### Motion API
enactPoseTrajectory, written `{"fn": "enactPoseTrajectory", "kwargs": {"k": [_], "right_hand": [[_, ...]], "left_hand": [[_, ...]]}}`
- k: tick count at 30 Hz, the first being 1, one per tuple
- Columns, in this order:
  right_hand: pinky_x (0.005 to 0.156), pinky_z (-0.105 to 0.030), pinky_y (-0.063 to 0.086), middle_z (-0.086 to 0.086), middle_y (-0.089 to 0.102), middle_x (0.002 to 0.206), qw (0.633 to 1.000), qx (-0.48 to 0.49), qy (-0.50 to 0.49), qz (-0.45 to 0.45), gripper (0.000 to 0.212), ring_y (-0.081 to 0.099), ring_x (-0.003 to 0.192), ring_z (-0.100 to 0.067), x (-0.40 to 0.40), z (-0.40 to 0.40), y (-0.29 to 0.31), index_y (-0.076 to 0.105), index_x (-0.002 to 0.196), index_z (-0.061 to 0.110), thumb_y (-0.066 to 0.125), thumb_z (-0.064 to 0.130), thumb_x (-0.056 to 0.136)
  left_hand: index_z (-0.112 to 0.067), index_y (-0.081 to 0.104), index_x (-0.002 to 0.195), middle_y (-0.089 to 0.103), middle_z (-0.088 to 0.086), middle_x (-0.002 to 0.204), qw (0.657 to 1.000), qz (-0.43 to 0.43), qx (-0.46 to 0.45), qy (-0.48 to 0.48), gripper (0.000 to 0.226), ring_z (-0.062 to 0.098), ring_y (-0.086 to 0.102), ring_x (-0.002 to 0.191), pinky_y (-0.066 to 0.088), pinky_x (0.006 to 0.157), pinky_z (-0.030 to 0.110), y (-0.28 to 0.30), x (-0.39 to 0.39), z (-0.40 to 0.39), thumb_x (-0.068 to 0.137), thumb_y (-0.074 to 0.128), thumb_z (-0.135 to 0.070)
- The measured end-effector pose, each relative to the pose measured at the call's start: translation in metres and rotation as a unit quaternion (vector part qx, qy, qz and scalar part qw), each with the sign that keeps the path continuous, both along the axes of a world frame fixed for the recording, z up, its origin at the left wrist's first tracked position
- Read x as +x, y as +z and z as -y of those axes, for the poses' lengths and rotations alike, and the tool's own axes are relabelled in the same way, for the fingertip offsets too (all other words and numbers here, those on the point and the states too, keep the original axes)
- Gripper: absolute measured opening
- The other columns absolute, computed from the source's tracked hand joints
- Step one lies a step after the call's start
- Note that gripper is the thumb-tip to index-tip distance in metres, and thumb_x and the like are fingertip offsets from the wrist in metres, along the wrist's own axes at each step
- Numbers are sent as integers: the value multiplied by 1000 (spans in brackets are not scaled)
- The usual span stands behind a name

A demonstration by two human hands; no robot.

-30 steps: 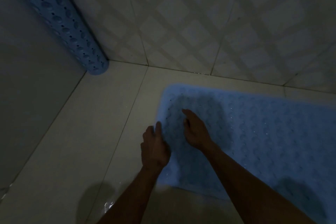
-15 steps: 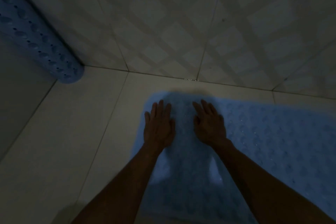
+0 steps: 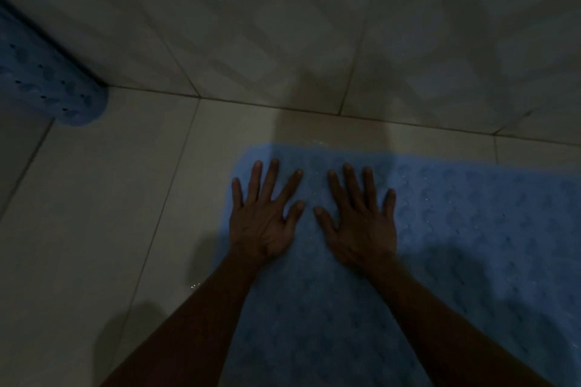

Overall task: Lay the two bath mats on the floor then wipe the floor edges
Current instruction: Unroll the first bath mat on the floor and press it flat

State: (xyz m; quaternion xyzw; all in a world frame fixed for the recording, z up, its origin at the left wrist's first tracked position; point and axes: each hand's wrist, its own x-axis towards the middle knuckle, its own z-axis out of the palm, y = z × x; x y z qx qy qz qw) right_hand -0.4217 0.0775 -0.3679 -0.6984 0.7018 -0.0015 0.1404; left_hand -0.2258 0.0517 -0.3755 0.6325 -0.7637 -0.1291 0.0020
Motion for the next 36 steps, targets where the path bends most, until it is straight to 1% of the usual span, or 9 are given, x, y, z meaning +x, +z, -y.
{"fn": "enactPoseTrajectory", "kwargs": {"k": [4,6,17,20,24,27,29,33,36], "right_hand": [[118,-64,8,3,5,168,999,-49,3,-7,72,-2,155,-25,0,-1,-4,13,159,32,30,65,98],[118,-65,9,2,8,168,998,-61,6,-8,71,1,155,-26,0,-1,-7,17,159,31,33,64,97],[117,-65,6,3,3,168,999,-46,4,-1,73,-4,155,-26,-1,0,-5,11,159,34,28,67,96],[117,-65,4,5,0,168,1000,-30,3,-7,71,-7,155,-26,-1,2,-6,6,159,37,23,68,97],[118,-65,-1,6,-9,168,1000,0,-4,-9,70,-12,154,-26,1,4,-6,-4,157,40,14,69,96],[119,-64,-2,7,-11,167,1000,24,-13,10,70,-14,154,-25,2,-1,1,-7,157,41,15,68,96],[119,-63,-4,7,-12,167,998,38,-28,29,70,-14,154,-25,5,-20,5,-7,157,41,17,67,97],[118,-64,0,5,-6,168,1000,10,-1,27,71,-9,154,-27,10,-99,5,1,158,38,20,66,96],[120,-64,0,6,-8,168,1000,4,-1,30,71,-12,154,-23,6,-139,0,0,158,39,23,66,96]], "left_hand": [[-47,11,158,3,-3,170,999,9,-53,-8,58,23,-4,157,3,123,60,-1,0,-2,103,25,-61],[-43,18,158,9,0,170,997,11,-72,-20,59,26,3,157,6,122,61,-2,1,-2,103,29,-59],[-41,22,158,11,2,169,997,20,-77,-24,58,26,4,157,9,121,62,-2,1,-1,103,33,-58],[-43,18,158,7,-1,170,997,19,-70,-15,58,23,1,157,6,122,61,-2,1,-1,103,32,-59],[-46,5,158,-5,-3,170,1000,14,-12,-3,59,24,-10,156,-1,122,61,1,-2,0,104,21,-60],[-43,4,159,-3,-1,170,999,-8,15,36,59,25,-11,156,0,123,60,6,-7,-12,104,17,-60],[-40,7,160,-1,3,170,998,-28,10,51,60,27,-9,156,0,123,61,8,-7,-37,104,21,-59],[-40,-1,159,-10,0,170,999,-12,26,35,63,26,-16,155,-7,122,62,10,-4,-115,103,18,-61],[-41,-5,159,-12,-2,169,999,-9,32,35,64,25,-19,154,-5,120,64,10,-1,-146,102,15,-63]]}}
